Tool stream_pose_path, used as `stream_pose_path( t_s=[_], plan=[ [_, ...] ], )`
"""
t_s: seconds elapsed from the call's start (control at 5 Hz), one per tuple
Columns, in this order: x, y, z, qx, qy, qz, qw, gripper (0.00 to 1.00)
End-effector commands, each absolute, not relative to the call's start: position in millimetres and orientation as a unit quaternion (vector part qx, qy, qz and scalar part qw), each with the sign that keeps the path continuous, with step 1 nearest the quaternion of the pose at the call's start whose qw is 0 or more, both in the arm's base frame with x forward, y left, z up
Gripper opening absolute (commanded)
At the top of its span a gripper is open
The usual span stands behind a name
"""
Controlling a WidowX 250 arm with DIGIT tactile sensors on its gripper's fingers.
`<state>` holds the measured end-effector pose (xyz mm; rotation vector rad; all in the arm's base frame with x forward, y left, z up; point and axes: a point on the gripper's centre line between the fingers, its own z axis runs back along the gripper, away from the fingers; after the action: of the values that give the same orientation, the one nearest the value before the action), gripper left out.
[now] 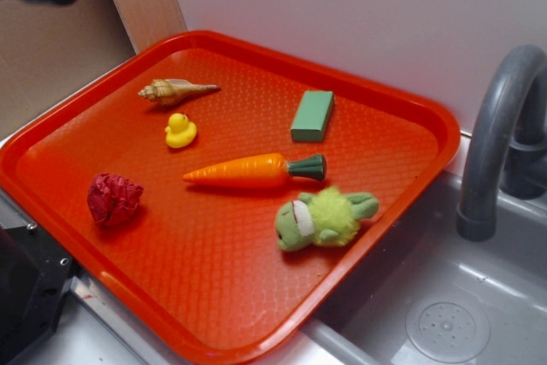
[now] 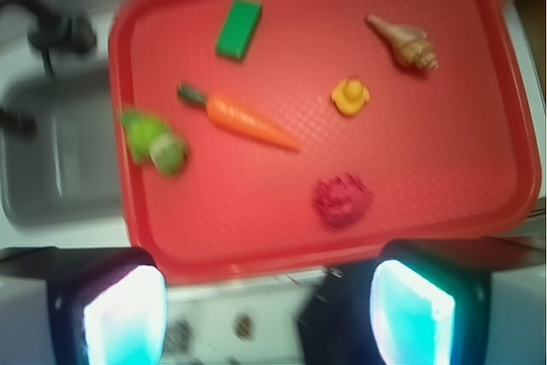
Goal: Grab the green block.
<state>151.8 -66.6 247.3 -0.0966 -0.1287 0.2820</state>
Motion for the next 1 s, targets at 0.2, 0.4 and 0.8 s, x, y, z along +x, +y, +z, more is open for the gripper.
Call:
stream_pose_path(
  t_s=[0.2,0.4,0.8],
  plan=[
    [240.5,-60.8,249.8,-0.033,-0.148,0.374,0.915,1.0],
    [273.9,-44.8,216.3,-0.014,-0.176,0.377,0.909,1.0],
    [308.9,-30.2,139.4,0.01,-0.156,0.345,0.925,1.0]
  ],
)
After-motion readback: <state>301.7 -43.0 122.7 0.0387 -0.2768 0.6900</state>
